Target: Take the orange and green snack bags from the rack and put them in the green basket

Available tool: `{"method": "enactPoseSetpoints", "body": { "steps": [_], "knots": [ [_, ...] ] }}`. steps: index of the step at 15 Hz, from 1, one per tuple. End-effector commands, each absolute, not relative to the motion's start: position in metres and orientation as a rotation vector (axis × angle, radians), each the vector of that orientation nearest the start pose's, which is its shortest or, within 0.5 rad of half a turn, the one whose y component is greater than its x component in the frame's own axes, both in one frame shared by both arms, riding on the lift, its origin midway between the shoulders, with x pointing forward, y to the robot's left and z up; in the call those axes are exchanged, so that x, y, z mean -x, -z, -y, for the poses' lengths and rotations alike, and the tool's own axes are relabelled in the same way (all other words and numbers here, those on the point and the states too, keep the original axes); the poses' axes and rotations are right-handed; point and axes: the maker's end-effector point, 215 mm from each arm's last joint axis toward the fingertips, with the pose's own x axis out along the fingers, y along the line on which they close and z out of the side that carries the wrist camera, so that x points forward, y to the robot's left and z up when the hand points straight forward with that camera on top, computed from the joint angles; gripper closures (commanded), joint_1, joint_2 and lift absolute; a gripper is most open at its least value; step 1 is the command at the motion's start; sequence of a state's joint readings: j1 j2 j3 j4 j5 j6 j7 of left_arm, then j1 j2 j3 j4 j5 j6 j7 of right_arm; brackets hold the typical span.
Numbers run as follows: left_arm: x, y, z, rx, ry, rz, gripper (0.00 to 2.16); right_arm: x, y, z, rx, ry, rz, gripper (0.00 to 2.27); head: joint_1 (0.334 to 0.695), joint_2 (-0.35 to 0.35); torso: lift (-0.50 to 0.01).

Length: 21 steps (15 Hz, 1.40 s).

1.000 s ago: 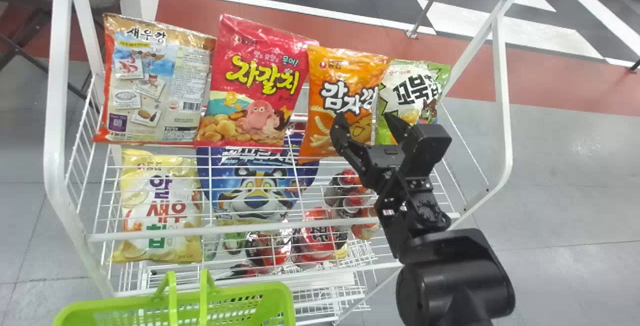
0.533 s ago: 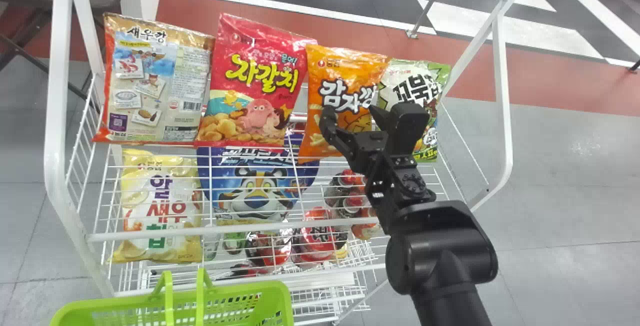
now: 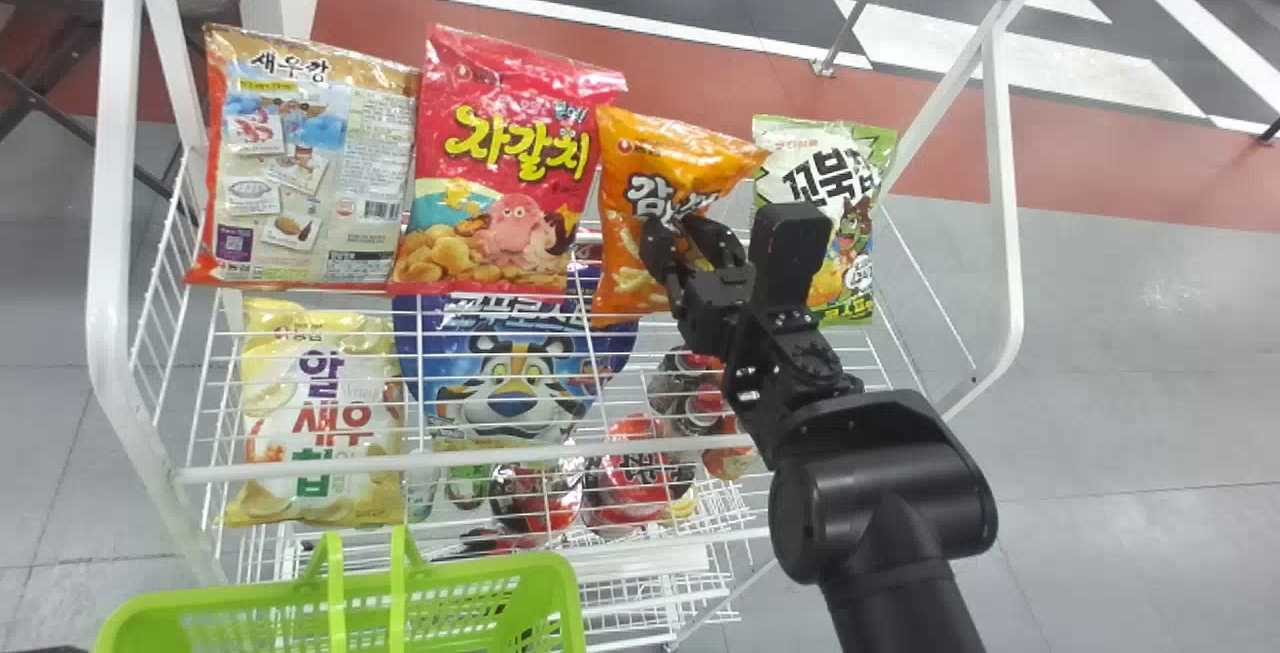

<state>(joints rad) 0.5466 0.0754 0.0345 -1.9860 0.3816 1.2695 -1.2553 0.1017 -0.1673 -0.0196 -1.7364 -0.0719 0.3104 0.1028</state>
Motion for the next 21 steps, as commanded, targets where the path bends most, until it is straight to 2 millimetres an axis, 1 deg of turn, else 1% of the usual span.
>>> {"method": "enactPoseSetpoints", "body": {
  "steps": [1,4,6,8,9,10,12,13,15,17,18,21],
  "knots": [
    [-0.161,0.436,-0.016,1.119,1.198,-1.037,2.15,-0.548,0.382,0.272,0.085,-0.084,-0.223,2.22,0.695,-0.35,0.0],
    [-0.161,0.435,-0.014,1.121,1.204,-1.033,2.15,-0.538,0.355,0.279,0.085,-0.063,-0.176,2.22,0.695,-0.35,0.0],
    [-0.159,0.434,-0.014,1.127,1.206,-1.033,2.15,-0.525,0.343,0.283,0.081,-0.053,-0.184,2.22,0.695,-0.35,0.0],
    [-0.157,0.435,-0.014,1.128,1.205,-1.034,2.15,-0.508,0.336,0.284,0.065,-0.053,-0.211,2.22,0.695,-0.35,0.0],
    [-0.157,0.435,-0.013,1.13,1.205,-1.035,2.15,-0.495,0.33,0.283,0.044,-0.061,-0.226,2.22,0.695,-0.35,0.0],
    [-0.156,0.435,-0.013,1.131,1.204,-1.036,2.15,-0.483,0.328,0.28,0.027,-0.073,-0.256,2.22,0.695,-0.35,0.0],
    [-0.158,0.437,-0.014,1.124,1.198,-1.033,2.15,-0.447,0.331,0.271,-0.03,-0.117,-0.355,2.22,0.695,-0.35,0.0],
    [-0.158,0.437,-0.014,1.124,1.197,-1.032,2.15,-0.428,0.334,0.259,-0.066,-0.162,-0.404,2.22,0.695,-0.35,0.0],
    [-0.161,0.437,-0.013,1.118,1.194,-1.023,2.15,-0.399,0.345,0.236,-0.113,-0.242,-0.502,2.22,0.695,-0.35,0.0],
    [-0.161,0.439,-0.014,1.119,1.188,-1.013,2.15,-0.359,0.36,0.212,-0.14,-0.314,-0.645,2.22,0.695,-0.35,0.0],
    [-0.161,0.439,-0.013,1.116,1.186,-1.005,2.15,-0.343,0.364,0.208,-0.153,-0.333,-0.701,2.22,0.695,-0.35,0.0],
    [-0.161,0.44,-0.013,1.12,1.18,-1.004,2.15,-0.279,0.385,0.201,-0.182,-0.381,-0.918,2.22,0.695,-0.35,0.0]
  ]
}}
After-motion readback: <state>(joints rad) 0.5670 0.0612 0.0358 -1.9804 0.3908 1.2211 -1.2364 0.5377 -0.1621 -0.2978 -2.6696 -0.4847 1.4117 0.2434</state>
